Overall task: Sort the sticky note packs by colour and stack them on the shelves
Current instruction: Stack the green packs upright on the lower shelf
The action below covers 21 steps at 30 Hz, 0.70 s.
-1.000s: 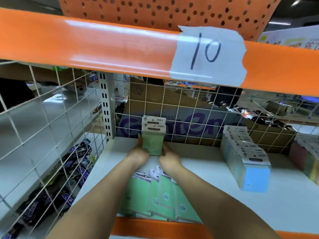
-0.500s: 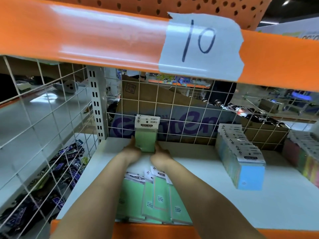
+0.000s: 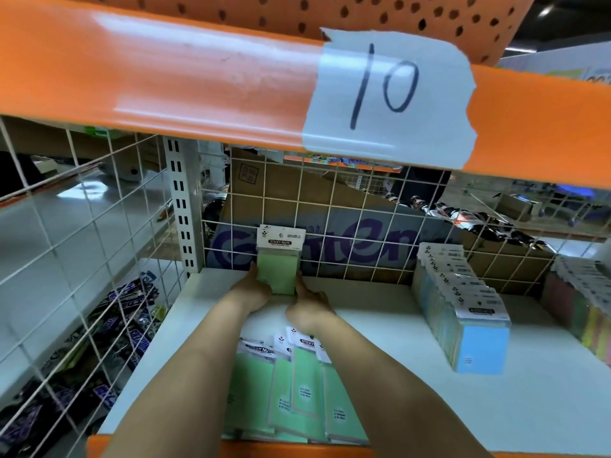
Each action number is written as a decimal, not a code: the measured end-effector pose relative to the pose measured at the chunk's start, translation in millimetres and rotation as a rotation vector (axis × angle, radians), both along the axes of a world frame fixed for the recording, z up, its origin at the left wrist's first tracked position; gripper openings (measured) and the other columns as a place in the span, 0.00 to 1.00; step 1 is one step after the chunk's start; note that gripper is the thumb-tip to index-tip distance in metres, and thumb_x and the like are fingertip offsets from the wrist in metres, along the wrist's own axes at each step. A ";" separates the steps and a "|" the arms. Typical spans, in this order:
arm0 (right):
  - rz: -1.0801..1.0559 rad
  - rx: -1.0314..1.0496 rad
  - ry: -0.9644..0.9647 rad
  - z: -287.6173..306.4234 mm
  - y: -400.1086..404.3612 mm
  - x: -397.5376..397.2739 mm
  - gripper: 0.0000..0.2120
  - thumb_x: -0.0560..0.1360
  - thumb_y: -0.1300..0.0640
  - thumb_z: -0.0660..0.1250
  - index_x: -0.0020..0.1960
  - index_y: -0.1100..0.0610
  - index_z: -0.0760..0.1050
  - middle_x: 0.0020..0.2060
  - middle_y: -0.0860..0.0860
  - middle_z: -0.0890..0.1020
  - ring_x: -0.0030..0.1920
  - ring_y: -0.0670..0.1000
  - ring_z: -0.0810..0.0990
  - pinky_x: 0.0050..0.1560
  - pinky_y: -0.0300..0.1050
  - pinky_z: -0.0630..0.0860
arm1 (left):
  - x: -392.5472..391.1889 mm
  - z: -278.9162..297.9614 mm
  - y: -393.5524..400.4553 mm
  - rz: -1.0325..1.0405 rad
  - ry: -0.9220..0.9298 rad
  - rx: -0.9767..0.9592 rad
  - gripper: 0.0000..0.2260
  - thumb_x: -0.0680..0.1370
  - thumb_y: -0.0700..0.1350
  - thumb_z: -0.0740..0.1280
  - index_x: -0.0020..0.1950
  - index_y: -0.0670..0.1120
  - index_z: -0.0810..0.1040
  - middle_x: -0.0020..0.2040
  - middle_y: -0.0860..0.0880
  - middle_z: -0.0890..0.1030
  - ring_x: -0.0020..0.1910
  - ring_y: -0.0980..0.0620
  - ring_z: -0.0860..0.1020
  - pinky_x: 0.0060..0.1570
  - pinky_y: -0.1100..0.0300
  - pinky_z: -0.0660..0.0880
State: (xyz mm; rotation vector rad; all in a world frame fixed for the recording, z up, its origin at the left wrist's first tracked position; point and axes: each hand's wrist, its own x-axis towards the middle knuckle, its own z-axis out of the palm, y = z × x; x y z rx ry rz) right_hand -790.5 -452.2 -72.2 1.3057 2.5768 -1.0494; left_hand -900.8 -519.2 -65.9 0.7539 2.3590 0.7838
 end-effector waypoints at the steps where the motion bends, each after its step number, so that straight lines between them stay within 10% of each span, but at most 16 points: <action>1: -0.002 -0.005 -0.004 0.3 0.0 -0.2 0.39 0.76 0.59 0.55 0.77 0.41 0.35 0.66 0.61 0.66 0.67 0.58 0.65 0.60 0.51 0.75 | -0.1 0.5 -0.6 0.002 -0.005 -0.004 0.33 0.79 0.42 0.55 0.78 0.55 0.40 0.64 0.40 0.75 0.57 0.41 0.78 0.40 0.60 0.69; 7: -0.029 0.000 0.002 2.1 -3.2 2.3 0.39 0.76 0.60 0.55 0.78 0.45 0.37 0.69 0.61 0.64 0.68 0.57 0.66 0.63 0.50 0.72 | -2.2 2.5 -5.6 0.037 -0.032 0.004 0.35 0.79 0.43 0.58 0.78 0.49 0.38 0.59 0.42 0.78 0.37 0.50 0.75 0.28 0.62 0.67; 11: -0.050 -0.073 0.022 7.6 -4.4 4.6 0.38 0.76 0.60 0.54 0.78 0.44 0.38 0.66 0.59 0.69 0.45 0.55 0.73 0.35 0.42 0.72 | 0.7 6.0 -15.3 0.020 -0.089 0.039 0.37 0.80 0.48 0.60 0.78 0.46 0.37 0.66 0.40 0.74 0.57 0.42 0.77 0.51 0.55 0.75; 14: -0.034 -0.125 0.040 17.2 -3.8 15.1 0.36 0.78 0.63 0.53 0.79 0.47 0.40 0.53 0.56 0.76 0.30 0.48 0.67 0.24 0.39 0.63 | 6.9 13.8 -29.0 0.057 -0.159 0.139 0.33 0.79 0.43 0.59 0.79 0.46 0.44 0.65 0.40 0.74 0.33 0.52 0.71 0.26 0.64 0.67; 21: -0.148 -0.152 0.193 17.9 0.6 60.2 0.25 0.79 0.63 0.57 0.75 0.55 0.60 0.51 0.53 0.75 0.43 0.53 0.80 0.28 0.37 0.66 | 29.2 15.5 -57.2 -0.021 0.003 0.011 0.19 0.79 0.45 0.59 0.70 0.42 0.66 0.57 0.40 0.76 0.45 0.44 0.77 0.36 0.62 0.68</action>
